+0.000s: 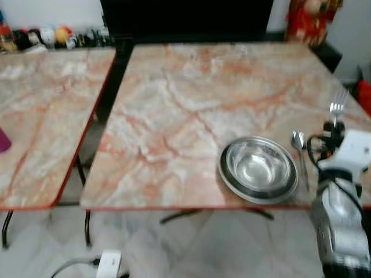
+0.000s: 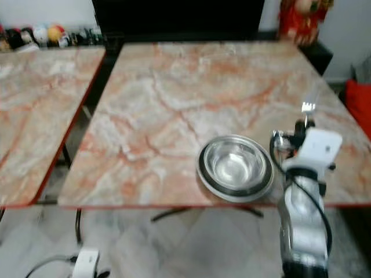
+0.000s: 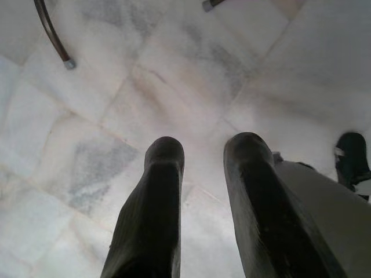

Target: Setting the table

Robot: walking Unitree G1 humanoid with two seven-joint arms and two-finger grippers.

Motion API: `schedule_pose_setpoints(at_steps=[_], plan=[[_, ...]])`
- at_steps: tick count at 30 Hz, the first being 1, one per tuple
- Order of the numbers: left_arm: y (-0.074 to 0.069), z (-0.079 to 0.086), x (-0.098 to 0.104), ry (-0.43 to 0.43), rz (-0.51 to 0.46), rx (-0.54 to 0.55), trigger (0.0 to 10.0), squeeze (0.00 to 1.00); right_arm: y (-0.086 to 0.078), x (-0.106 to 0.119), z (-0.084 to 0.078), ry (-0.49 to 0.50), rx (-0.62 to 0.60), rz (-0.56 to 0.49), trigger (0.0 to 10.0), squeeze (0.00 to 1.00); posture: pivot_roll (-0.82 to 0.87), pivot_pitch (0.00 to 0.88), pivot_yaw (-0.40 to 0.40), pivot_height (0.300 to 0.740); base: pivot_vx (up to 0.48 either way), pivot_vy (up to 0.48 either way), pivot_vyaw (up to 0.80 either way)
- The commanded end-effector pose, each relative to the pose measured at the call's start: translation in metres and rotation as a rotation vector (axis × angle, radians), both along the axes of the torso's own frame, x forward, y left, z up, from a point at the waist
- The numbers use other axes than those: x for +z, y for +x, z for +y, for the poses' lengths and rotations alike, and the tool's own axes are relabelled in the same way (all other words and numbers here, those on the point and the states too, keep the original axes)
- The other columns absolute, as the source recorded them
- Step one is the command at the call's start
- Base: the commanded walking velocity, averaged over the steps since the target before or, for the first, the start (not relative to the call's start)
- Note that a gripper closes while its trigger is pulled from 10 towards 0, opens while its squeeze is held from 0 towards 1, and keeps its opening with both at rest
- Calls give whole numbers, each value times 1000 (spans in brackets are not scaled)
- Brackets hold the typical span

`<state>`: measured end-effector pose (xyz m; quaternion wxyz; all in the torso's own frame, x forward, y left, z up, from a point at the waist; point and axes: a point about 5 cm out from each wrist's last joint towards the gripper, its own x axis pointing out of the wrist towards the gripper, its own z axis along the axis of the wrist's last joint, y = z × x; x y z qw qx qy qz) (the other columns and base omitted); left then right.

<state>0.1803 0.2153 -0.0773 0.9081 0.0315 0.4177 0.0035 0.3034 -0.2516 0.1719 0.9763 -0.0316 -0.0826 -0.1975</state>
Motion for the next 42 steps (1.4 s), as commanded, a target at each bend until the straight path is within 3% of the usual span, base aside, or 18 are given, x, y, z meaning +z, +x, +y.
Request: schedule_pose_setpoints(at_steps=[1,6,10,23,33,42], plan=[[-6,0,-3,1,27,1,10000,0,7,-3,-10,-3,-34,56,10000,0,-157,106,61,740,0,0,0],[-6,0,-3,-2,25,4,10000,0,21,-12,-16,51,-35,123,10000,0,-148,107,66,740,0,0,0],[-6,0,-3,-4,27,3,10000,0,33,-28,-24,55,-59,257,10000,0,-146,112,69,740,0,0,0],[-5,2,-3,-5,25,-1,10000,0,52,-41,-24,55,-8,354,10000,0,-132,118,86,740,0,0,0],[-6,3,-2,-3,27,-6,10000,0,53,-49,-31,-1,0,430,10000,0,-126,121,94,740,0,0,0],[-6,3,-2,-2,26,-7,10000,0,52,-56,-31,22,21,447,10000,0,-120,120,97,740,0,0,0]])
